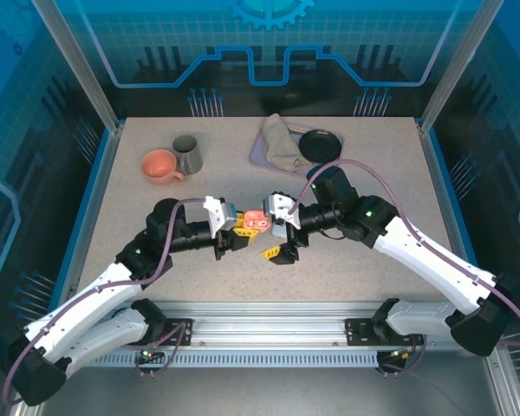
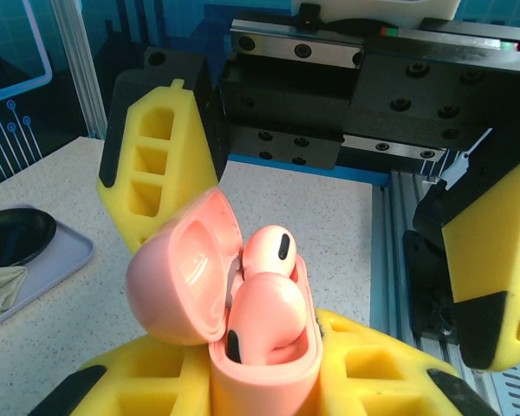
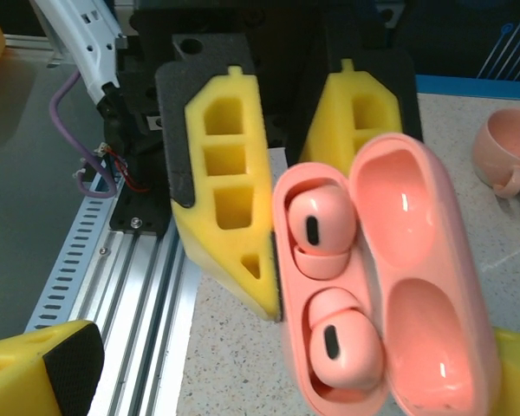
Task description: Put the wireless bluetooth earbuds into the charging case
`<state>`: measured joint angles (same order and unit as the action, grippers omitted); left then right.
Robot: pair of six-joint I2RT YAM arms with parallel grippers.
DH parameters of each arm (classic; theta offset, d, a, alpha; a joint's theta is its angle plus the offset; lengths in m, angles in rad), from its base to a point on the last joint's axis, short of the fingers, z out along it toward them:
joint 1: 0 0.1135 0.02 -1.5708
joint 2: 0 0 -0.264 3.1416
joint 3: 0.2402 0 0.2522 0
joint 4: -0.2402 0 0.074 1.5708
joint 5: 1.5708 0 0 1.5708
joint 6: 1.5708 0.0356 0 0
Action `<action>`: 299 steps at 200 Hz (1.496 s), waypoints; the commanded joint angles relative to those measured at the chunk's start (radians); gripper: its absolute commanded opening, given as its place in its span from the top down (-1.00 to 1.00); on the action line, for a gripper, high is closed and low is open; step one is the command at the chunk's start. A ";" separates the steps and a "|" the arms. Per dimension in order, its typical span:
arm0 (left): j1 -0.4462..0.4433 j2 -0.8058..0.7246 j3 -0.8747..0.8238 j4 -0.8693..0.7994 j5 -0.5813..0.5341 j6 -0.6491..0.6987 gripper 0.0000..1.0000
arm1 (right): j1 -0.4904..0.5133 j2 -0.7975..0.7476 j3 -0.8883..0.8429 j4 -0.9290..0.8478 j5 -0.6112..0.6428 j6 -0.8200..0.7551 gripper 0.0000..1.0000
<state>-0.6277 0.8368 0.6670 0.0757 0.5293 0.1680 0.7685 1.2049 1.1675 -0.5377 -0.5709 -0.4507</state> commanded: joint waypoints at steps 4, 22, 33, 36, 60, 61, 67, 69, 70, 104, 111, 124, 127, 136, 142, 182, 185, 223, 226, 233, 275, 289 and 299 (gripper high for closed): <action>-0.009 -0.008 0.039 -0.008 0.024 0.026 1.00 | 0.013 -0.012 0.023 -0.019 -0.044 -0.016 -1.00; -0.009 -0.008 0.039 -0.011 0.020 0.025 1.00 | 0.014 -0.033 0.016 -0.016 -0.049 -0.017 -1.00; -0.009 -0.007 0.039 -0.011 0.015 0.024 1.00 | 0.014 -0.045 0.012 -0.019 -0.047 -0.020 -1.00; -0.008 -0.007 0.039 -0.011 0.015 0.023 1.00 | 0.013 -0.048 0.011 -0.019 -0.046 -0.021 -1.00; -0.008 -0.004 0.038 -0.013 0.007 0.022 1.00 | 0.015 -0.072 -0.001 -0.024 -0.043 -0.019 -1.00; -0.008 -0.004 0.039 -0.013 0.006 0.021 1.00 | 0.015 -0.073 -0.001 -0.025 -0.042 -0.019 -1.00; -0.009 -0.005 0.039 -0.014 0.005 0.021 1.00 | 0.014 -0.079 -0.005 -0.025 -0.040 -0.018 -1.00; -0.009 -0.004 0.039 -0.014 0.005 0.021 1.00 | 0.015 -0.081 -0.006 -0.026 -0.040 -0.017 -0.99; -0.008 -0.003 0.039 -0.014 0.005 0.021 1.00 | 0.014 -0.082 -0.007 -0.027 -0.040 -0.017 -0.99; -0.009 0.000 0.039 -0.013 0.003 0.019 1.00 | 0.014 -0.102 -0.028 -0.024 -0.002 -0.009 -1.00; -0.008 0.001 0.040 -0.014 0.003 0.018 1.00 | 0.015 -0.103 -0.028 -0.019 0.017 0.000 -0.99; -0.009 0.001 0.042 -0.014 0.006 0.016 1.00 | 0.013 -0.101 -0.021 -0.023 0.054 0.009 -0.98; -0.008 0.002 0.042 -0.016 0.007 0.015 1.00 | 0.011 -0.100 -0.019 -0.025 0.059 0.010 -0.98; -0.008 0.001 0.043 -0.018 0.011 0.014 1.00 | 0.004 -0.096 -0.016 -0.028 0.062 0.015 -0.97; -0.010 0.001 0.046 -0.020 0.013 0.013 1.00 | -0.004 -0.093 -0.017 -0.022 0.065 0.024 -0.95; -0.010 -0.004 0.045 -0.027 0.015 0.016 1.00 | -0.012 -0.044 0.019 -0.028 0.039 0.056 -0.52; -0.010 -0.004 0.045 -0.027 0.015 0.016 1.00 | -0.012 -0.039 0.022 -0.028 0.036 0.058 -0.49; -0.012 -0.009 0.045 -0.034 0.012 0.019 1.00 | -0.007 -0.012 0.034 -0.029 0.022 0.059 -0.15; -0.012 -0.009 0.045 -0.035 0.013 0.019 1.00 | -0.006 -0.012 0.032 -0.028 0.020 0.061 -0.13; -0.012 -0.011 0.044 -0.037 0.013 0.021 1.00 | -0.006 -0.011 0.032 -0.022 0.019 0.062 -0.08; -0.012 -0.013 0.039 -0.039 0.020 0.025 1.00 | -0.006 -0.003 0.040 -0.022 0.008 0.054 0.11; -0.012 -0.013 0.038 -0.040 0.024 0.027 1.00 | -0.009 0.003 0.047 -0.028 -0.007 0.050 0.14; -0.012 -0.013 0.037 -0.043 0.029 0.031 1.00 | -0.010 0.005 0.052 -0.030 -0.019 0.048 0.14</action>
<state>-0.6353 0.8364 0.6788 0.0437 0.5411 0.1680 0.7631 1.1988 1.1778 -0.5598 -0.5320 -0.3935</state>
